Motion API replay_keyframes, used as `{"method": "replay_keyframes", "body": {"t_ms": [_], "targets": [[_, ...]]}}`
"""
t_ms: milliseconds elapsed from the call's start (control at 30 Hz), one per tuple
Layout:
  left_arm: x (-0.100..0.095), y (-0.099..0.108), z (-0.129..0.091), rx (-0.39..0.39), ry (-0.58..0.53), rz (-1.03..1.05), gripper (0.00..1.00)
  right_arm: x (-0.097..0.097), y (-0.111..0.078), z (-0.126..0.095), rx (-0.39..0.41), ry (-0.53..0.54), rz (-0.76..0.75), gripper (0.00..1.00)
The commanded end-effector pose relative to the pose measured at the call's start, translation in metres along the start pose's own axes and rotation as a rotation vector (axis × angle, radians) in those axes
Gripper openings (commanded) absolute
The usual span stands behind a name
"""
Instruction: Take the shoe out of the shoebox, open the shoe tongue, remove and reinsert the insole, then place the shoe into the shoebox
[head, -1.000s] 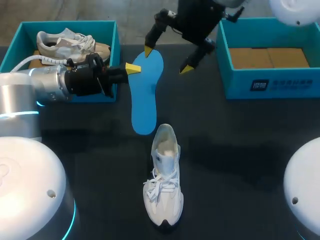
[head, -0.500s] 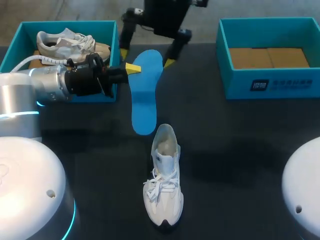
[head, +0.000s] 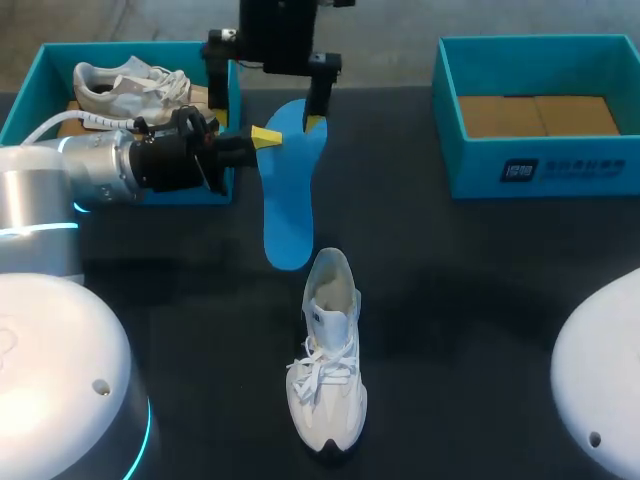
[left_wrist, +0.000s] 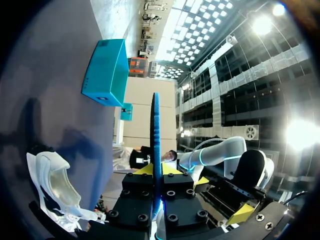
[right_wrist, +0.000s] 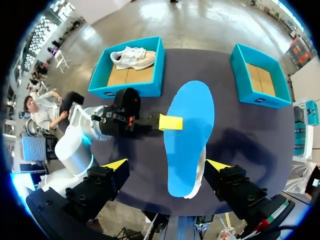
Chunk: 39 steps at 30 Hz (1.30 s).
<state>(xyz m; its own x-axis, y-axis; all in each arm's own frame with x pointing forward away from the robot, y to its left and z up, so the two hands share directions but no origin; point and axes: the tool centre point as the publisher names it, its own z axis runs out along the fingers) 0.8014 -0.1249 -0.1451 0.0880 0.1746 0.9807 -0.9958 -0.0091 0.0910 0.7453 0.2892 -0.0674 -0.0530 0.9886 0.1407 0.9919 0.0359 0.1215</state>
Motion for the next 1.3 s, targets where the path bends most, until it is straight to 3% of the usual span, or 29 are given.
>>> {"method": "replay_keyframes", "body": {"t_ms": [33, 600, 633, 900, 1133, 1300], "targets": [[0.001, 0.0, 0.0, -0.001, -0.005, -0.001, 0.0, 0.004, -0.002, -0.002, -0.009, -0.104, 0.005, 1.0], [0.001, 0.0, 0.0, -0.001, -0.005, -0.001, 0.0, -0.029, -0.006, -0.019, -0.035, 0.219, 0.043, 1.0], [0.001, 0.0, 0.0, -0.001, -0.005, -0.001, 0.0, -0.031, -0.006, -0.019, -0.043, 0.277, 0.036, 1.0], [0.001, 0.0, 0.0, -0.001, -0.005, -0.001, 0.0, -0.042, -0.008, -0.019, -0.059, 0.365, 0.049, 1.0], [0.001, 0.0, 0.0, -0.001, -0.005, -0.001, 0.0, -0.059, -0.009, -0.018, -0.092, 0.613, 0.058, 1.0], [0.001, 0.0, 0.0, -0.001, -0.005, -0.001, 0.0, -0.071, -0.007, -0.008, -0.079, 0.731, 0.084, 1.0]]}}
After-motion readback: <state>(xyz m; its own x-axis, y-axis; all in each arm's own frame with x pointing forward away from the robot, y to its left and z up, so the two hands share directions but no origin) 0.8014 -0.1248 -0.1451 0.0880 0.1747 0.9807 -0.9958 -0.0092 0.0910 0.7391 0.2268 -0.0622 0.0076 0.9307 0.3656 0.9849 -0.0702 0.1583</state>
